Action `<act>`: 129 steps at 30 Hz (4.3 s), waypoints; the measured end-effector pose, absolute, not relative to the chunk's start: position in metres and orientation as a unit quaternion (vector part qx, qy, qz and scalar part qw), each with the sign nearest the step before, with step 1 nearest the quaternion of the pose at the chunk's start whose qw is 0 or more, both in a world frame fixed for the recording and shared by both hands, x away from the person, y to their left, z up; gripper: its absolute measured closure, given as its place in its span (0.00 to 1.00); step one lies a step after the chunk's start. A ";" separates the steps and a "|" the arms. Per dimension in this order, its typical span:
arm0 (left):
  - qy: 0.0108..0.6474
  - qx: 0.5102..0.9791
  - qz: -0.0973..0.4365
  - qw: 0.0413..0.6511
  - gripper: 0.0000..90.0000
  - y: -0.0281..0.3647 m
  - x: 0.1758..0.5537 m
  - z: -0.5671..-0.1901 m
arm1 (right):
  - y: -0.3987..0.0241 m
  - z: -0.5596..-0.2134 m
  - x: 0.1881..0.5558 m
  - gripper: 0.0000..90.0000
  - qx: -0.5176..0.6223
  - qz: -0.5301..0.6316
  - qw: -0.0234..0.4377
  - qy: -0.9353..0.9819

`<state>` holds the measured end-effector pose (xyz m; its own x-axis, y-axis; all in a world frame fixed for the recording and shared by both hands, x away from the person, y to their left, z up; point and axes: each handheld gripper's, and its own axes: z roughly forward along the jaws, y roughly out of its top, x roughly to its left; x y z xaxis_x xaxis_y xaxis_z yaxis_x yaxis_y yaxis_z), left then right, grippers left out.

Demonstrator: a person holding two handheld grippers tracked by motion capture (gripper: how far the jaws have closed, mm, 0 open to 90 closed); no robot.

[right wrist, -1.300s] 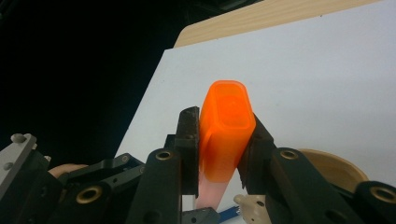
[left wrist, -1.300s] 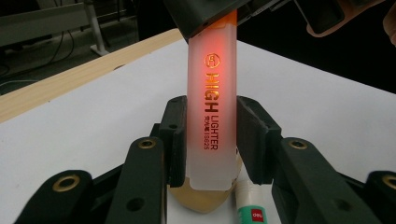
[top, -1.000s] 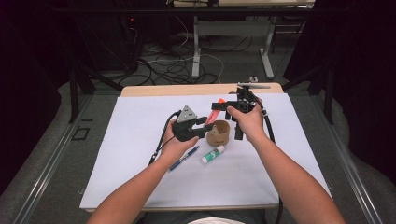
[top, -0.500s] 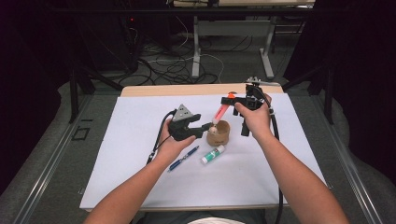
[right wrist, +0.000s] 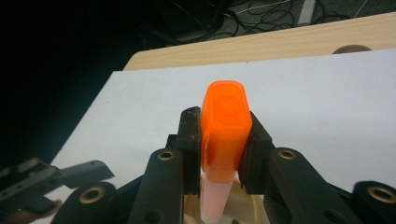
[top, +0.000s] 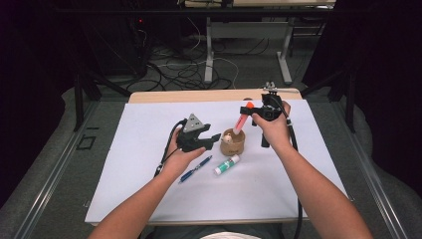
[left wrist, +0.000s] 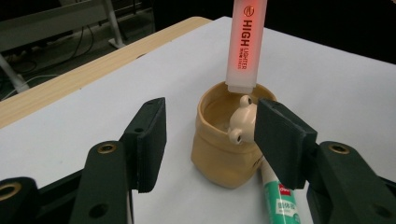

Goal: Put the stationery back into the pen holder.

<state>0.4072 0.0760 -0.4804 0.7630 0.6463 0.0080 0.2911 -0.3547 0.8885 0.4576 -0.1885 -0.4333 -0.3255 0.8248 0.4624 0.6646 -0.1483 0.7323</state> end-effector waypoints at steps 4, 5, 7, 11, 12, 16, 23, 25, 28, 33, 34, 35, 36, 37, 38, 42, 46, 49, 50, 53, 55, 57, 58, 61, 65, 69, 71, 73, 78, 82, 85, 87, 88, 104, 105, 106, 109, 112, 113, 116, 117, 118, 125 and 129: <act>0.306 0.796 0.168 0.495 0.48 0.080 0.407 -0.481 | -0.187 -0.439 0.457 0.82 0.572 0.482 0.087 0.658; 0.309 0.795 0.162 0.496 0.48 0.082 0.407 -0.481 | -0.186 -0.441 0.457 0.82 0.570 0.478 0.092 0.662; 0.317 0.793 0.151 0.499 0.45 0.083 0.407 -0.482 | -0.184 -0.443 0.457 0.82 0.565 0.470 0.099 0.671; 0.335 0.797 0.122 0.488 0.34 0.083 0.407 -0.486 | -0.180 -0.446 0.457 0.82 0.552 0.459 0.113 0.687; 0.341 0.796 0.121 0.486 0.30 0.082 0.407 -0.487 | -0.178 -0.447 0.457 0.82 0.552 0.458 0.117 0.687; 0.358 0.799 0.110 0.470 0.20 0.082 0.405 -0.491 | -0.175 -0.454 0.457 0.82 0.544 0.444 0.128 0.700; 0.377 0.800 0.104 0.456 0.16 0.083 0.403 -0.503 | -0.173 -0.471 0.456 0.82 0.532 0.431 0.143 0.715; 0.382 0.800 0.104 0.451 0.11 0.084 0.403 -0.505 | -0.172 -0.476 0.455 0.82 0.535 0.428 0.139 0.715; 0.384 0.800 0.099 0.450 0.03 0.083 0.402 -0.509 | -0.169 -0.482 0.453 0.82 0.529 0.422 0.142 0.723; 0.375 0.805 0.096 0.450 0.00 0.081 0.397 -0.513 | -0.164 -0.490 0.452 0.82 0.516 0.411 0.159 0.734; 0.375 0.804 0.095 0.451 0.00 0.081 0.396 -0.513 | -0.163 -0.490 0.451 0.82 0.513 0.411 0.163 0.736; 0.373 0.805 0.096 0.451 0.00 0.080 0.396 -0.514 | -0.163 -0.491 0.451 0.82 0.509 0.411 0.171 0.737; 0.371 0.807 0.099 0.449 0.00 0.079 0.395 -0.514 | -0.162 -0.491 0.450 0.82 0.505 0.410 0.175 0.739; 0.368 0.808 0.099 0.449 0.00 0.078 0.394 -0.515 | -0.161 -0.491 0.450 0.82 0.506 0.409 0.174 0.740; 0.366 0.811 0.099 0.445 0.00 0.077 0.393 -0.515 | -0.161 -0.491 0.450 0.82 0.507 0.409 0.175 0.738; 0.364 0.813 0.098 0.444 0.00 0.075 0.392 -0.517 | -0.162 -0.491 0.450 0.81 0.508 0.408 0.175 0.738; 0.365 0.815 0.098 0.440 0.00 0.075 0.391 -0.519 | -0.163 -0.491 0.450 0.79 0.516 0.411 0.164 0.733; 0.362 0.816 0.096 0.440 0.01 0.073 0.391 -0.520 | -0.163 -0.490 0.450 0.75 0.517 0.415 0.160 0.731; 0.360 0.817 0.096 0.440 0.01 0.072 0.390 -0.519 | -0.163 -0.489 0.450 0.74 0.518 0.416 0.157 0.731; 0.354 0.821 0.097 0.437 0.01 0.071 0.389 -0.519 | -0.163 -0.488 0.449 0.70 0.518 0.420 0.155 0.729; 0.351 0.824 0.099 0.434 0.02 0.069 0.388 -0.519 | -0.164 -0.487 0.448 0.68 0.519 0.426 0.153 0.725; 0.346 0.828 0.100 0.429 0.03 0.068 0.388 -0.519 | -0.165 -0.486 0.447 0.65 0.520 0.430 0.153 0.722; 0.347 0.827 0.100 0.430 0.04 0.067 0.387 -0.519 | -0.166 -0.485 0.447 0.63 0.519 0.432 0.152 0.722; 0.340 0.835 0.104 0.420 0.07 0.065 0.386 -0.517 | -0.167 -0.482 0.445 0.59 0.517 0.442 0.155 0.717; 0.337 0.841 0.098 0.412 0.11 0.061 0.385 -0.517 | -0.170 -0.476 0.440 0.54 0.511 0.455 0.156 0.712; 0.329 0.848 0.099 0.404 0.17 0.057 0.383 -0.517 | -0.174 -0.472 0.436 0.49 0.509 0.466 0.155 0.707; 0.330 0.849 0.096 0.401 0.18 0.055 0.383 -0.517 | -0.176 -0.470 0.433 0.47 0.506 0.471 0.156 0.706; 0.328 0.850 0.095 0.401 0.19 0.054 0.382 -0.518 | -0.178 -0.469 0.430 0.44 0.503 0.475 0.154 0.705; 0.325 0.854 0.092 0.397 0.28 0.050 0.380 -0.519 | -0.180 -0.468 0.422 0.39 0.495 0.485 0.153 0.705; 0.320 0.859 0.091 0.390 0.33 0.047 0.379 -0.521 | -0.183 -0.468 0.416 0.34 0.489 0.489 0.161 0.704; 0.317 0.861 0.090 0.387 0.37 0.045 0.379 -0.523 | -0.186 -0.468 0.411 0.32 0.487 0.492 0.160 0.704; 0.318 0.862 0.086 0.385 0.39 0.043 0.378 -0.524 | -0.188 -0.469 0.407 0.30 0.485 0.491 0.159 0.706; 0.318 0.863 0.085 0.382 0.40 0.042 0.377 -0.525 | -0.188 -0.469 0.406 0.30 0.487 0.492 0.157 0.704; 0.312 0.880 0.070 0.352 0.42 0.036 0.377 -0.529 | -0.198 -0.481 0.380 0.28 0.502 0.492 0.125 0.700; 0.315 0.879 0.068 0.352 0.42 0.036 0.377 -0.530 | -0.199 -0.482 0.378 0.28 0.505 0.491 0.125 0.699; 0.314 0.880 0.066 0.350 0.42 0.036 0.377 -0.530 | -0.199 -0.484 0.377 0.28 0.503 0.492 0.125 0.699; 0.313 0.884 0.063 0.343 0.44 0.035 0.377 -0.531 | -0.201 -0.487 0.373 0.28 0.509 0.491 0.117 0.697; 0.313 0.887 0.063 0.335 0.45 0.034 0.377 -0.531 | -0.203 -0.491 0.370 0.28 0.515 0.489 0.107 0.695; 0.313 0.886 0.063 0.336 0.46 0.034 0.377 -0.532 | -0.204 -0.492 0.369 0.28 0.516 0.488 0.106 0.696; 0.313 0.890 0.053 0.327 0.47 0.033 0.377 -0.533 | -0.204 -0.495 0.367 0.28 0.520 0.489 0.098 0.693; 0.311 0.892 0.048 0.324 0.48 0.032 0.378 -0.534 | -0.205 -0.496 0.367 0.28 0.522 0.489 0.101 0.692; 0.311 0.894 0.044 0.319 0.49 0.032 0.378 -0.534 | -0.205 -0.496 0.366 0.28 0.523 0.491 0.097 0.690; 0.313 0.900 0.044 0.301 0.53 0.029 0.379 -0.539 | -0.208 -0.500 0.363 0.28 0.534 0.493 0.088 0.681; 0.315 0.902 0.042 0.293 0.56 0.029 0.380 -0.540 | -0.210 -0.501 0.364 0.28 0.535 0.494 0.087 0.680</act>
<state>0.3804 0.0293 -0.5401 0.7984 0.5923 -0.1087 0.5431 -0.6304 0.5547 0.3635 -0.2104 -0.5009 -0.4124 0.8136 0.4100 0.6412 -0.0605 0.7650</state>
